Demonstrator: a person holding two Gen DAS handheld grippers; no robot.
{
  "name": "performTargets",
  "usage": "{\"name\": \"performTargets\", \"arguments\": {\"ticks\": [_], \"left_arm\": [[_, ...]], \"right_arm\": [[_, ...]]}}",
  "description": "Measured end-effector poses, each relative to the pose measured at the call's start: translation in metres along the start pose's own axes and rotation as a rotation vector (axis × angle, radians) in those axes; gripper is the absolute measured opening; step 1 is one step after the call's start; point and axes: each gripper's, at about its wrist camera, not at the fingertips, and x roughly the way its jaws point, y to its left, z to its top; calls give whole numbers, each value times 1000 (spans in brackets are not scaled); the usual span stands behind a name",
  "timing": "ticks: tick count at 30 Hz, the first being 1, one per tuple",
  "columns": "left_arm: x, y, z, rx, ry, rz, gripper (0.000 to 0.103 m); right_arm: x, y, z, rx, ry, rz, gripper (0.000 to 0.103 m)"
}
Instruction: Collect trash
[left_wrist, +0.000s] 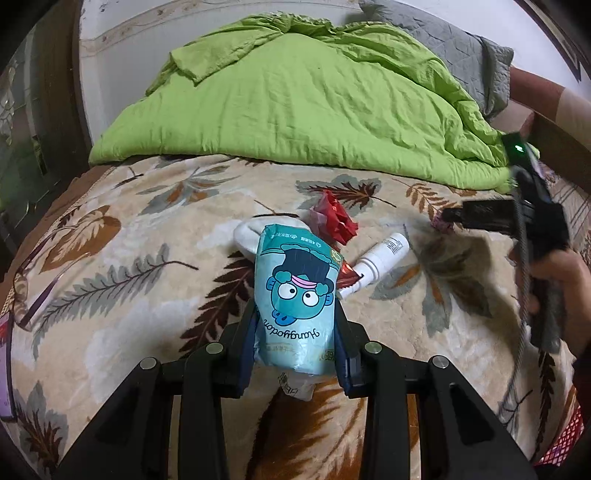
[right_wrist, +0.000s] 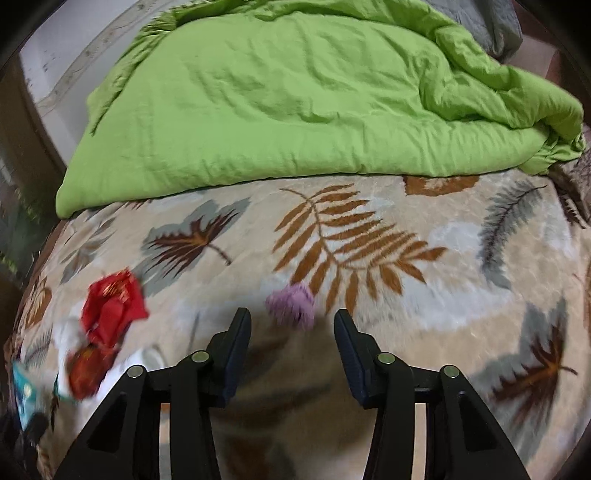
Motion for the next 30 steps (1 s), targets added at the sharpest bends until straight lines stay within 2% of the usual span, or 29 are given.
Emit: {"name": "performTargets", "arguments": {"ticks": [3,5,11,22,27,30], "left_arm": [[4,-1,0,5,12,-7,34],[5,-1,0,5,15,-5,34],[3,-3,-1,15,15,-7,34],[-26,-5,-9,20,-41,2,34],[-48,-3,-18,5,-62,0,34],[-60,-5,-29,12,-58,24,34]], "right_arm": [[17,0,3,7,31,-7,31],[18,1,0,14,23,-11,30],[-19,11,-21,0,-11,5,28],[-138,71,-110,-78,-79,23,28],[-163,84,-139,-56,-116,0,28],[-171,91,-151,-52,-138,-24,28]]}}
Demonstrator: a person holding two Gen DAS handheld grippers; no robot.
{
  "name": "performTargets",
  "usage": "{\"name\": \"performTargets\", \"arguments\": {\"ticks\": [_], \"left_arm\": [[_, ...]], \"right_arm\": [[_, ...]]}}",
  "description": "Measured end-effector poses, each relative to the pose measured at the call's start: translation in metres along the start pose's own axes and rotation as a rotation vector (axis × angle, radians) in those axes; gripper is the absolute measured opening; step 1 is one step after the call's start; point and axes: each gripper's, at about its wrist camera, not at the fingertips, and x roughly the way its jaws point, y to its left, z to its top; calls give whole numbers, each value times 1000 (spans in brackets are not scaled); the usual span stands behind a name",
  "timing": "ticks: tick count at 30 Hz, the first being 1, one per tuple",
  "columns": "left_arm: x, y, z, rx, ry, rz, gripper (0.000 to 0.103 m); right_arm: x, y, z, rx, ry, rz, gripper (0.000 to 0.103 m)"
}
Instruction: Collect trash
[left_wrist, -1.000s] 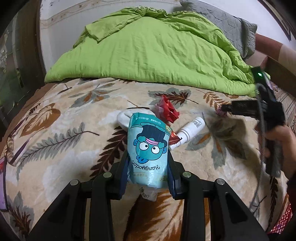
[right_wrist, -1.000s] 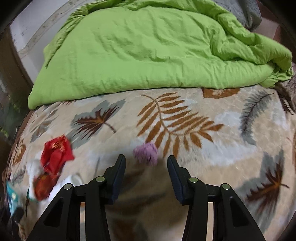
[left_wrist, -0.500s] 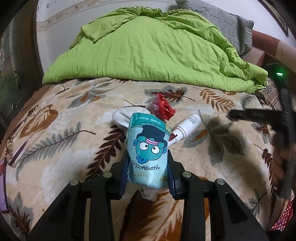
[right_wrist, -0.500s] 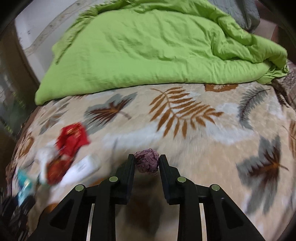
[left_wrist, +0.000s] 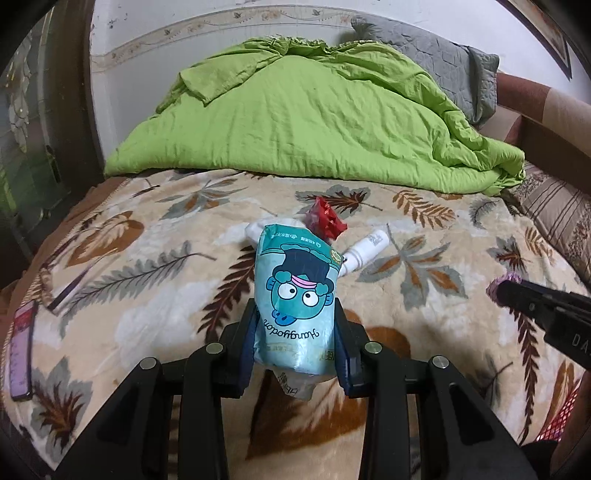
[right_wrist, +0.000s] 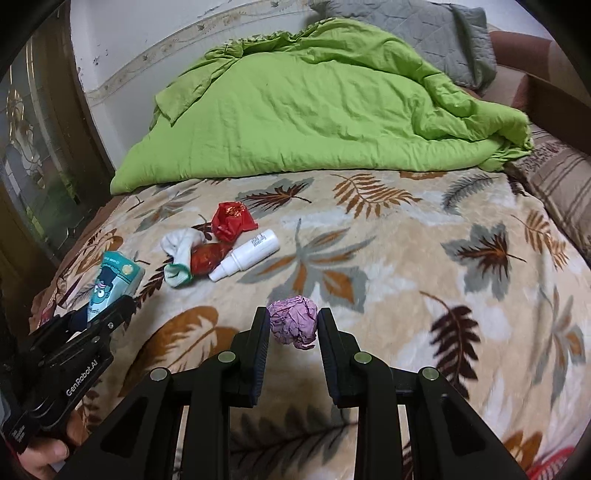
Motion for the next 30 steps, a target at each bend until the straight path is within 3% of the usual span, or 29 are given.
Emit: {"name": "performTargets", "arguments": {"ticks": [4,11,30], "left_arm": [[-6,0,-16,-9,39,18,34],[-5,3,-18,-12,33,60,35],[3,1,-14,-4,41,52,35]], "right_arm": [[-4,6,-7,1,-24,-12,28],[4,4,-12,51,-39,20,28],[13,7,-14,42,-37,15,29]]}}
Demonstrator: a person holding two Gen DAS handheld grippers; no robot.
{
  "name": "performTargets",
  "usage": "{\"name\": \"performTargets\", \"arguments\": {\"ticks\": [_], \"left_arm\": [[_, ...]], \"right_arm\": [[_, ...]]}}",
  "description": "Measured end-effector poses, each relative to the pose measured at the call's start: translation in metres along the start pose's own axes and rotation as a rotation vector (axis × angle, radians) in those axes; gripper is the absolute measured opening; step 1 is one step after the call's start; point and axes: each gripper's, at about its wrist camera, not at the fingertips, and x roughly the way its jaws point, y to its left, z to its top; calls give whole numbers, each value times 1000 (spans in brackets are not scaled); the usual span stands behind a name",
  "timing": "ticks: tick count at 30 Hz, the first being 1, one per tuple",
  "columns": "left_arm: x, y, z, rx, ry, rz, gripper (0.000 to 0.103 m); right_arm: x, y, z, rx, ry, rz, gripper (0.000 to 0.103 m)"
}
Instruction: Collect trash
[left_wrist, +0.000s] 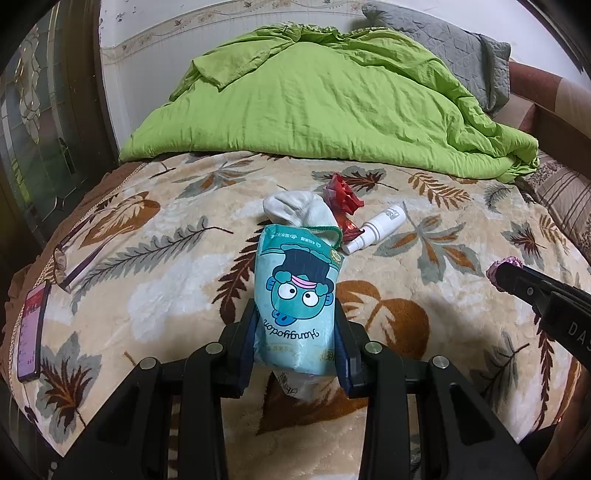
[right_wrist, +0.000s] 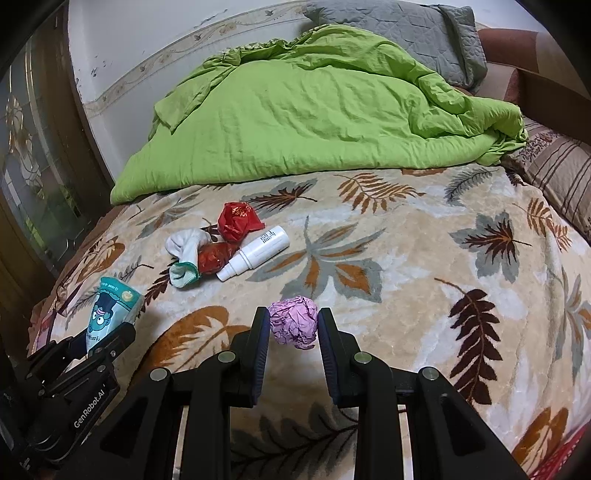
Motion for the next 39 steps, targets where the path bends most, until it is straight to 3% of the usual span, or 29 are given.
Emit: {"name": "performTargets", "arguments": {"ticks": [39], "left_arm": [[-1,-5,1,12,-12,-2,35]], "right_arm": [[-1,-1,0,-1,3,2,29]]}}
